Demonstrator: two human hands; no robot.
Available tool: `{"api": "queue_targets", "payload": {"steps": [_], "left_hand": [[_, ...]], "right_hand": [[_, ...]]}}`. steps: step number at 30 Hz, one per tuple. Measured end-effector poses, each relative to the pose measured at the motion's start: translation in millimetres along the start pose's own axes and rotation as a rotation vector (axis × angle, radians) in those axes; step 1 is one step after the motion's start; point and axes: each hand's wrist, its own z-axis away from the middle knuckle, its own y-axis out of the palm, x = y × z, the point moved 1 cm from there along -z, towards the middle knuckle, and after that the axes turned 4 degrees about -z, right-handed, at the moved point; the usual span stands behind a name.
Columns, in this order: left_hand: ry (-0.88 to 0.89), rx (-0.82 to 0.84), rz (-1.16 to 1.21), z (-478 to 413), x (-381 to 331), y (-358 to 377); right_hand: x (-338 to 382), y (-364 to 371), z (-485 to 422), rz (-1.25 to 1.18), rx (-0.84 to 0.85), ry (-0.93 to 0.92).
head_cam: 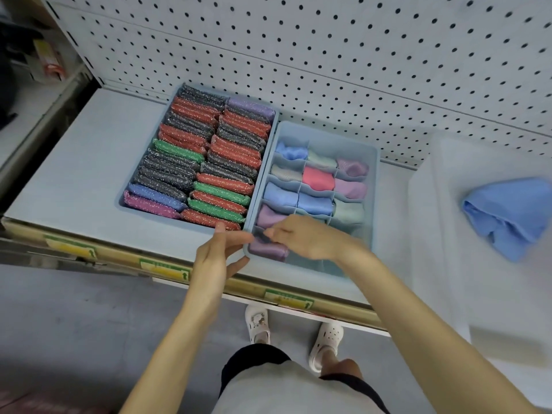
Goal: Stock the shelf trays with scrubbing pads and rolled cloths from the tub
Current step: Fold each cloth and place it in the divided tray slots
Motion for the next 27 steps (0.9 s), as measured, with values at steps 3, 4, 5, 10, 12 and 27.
{"api": "queue_targets", "payload": {"steps": [3,4,5,10,12,27], "left_hand": [[-0.003,-0.014,0.007,1.7,0.1,0.9],[-0.004,-0.017,0.004,1.7,0.1,1.2],[-0.004,-0.019,-0.005,2.2,-0.8,2.1],[0.155,-0.105,-0.366,7.6,-9.1,7.5],[0.339,-0.212,-0.655,12.2,-18.8,16.1],[0.603,0.352,-0.633,57.9,-24.1,300.9]], "right_hand": [[-3.0,8.2,1.3,0.001,0.089,0.023],[-4.9,12.7,0.7,0.014,0.115,0.033],[-6.7,15.1,1.0,0.011,0.128,0.04],[-22.6,-4.4,17.8,-0.555,-0.022,0.063],[-35.5,-20.2,34.8,-0.825,-0.167,0.038],[-307.7,-92.1,227.1,-0.862,-1.038,0.352]]}}
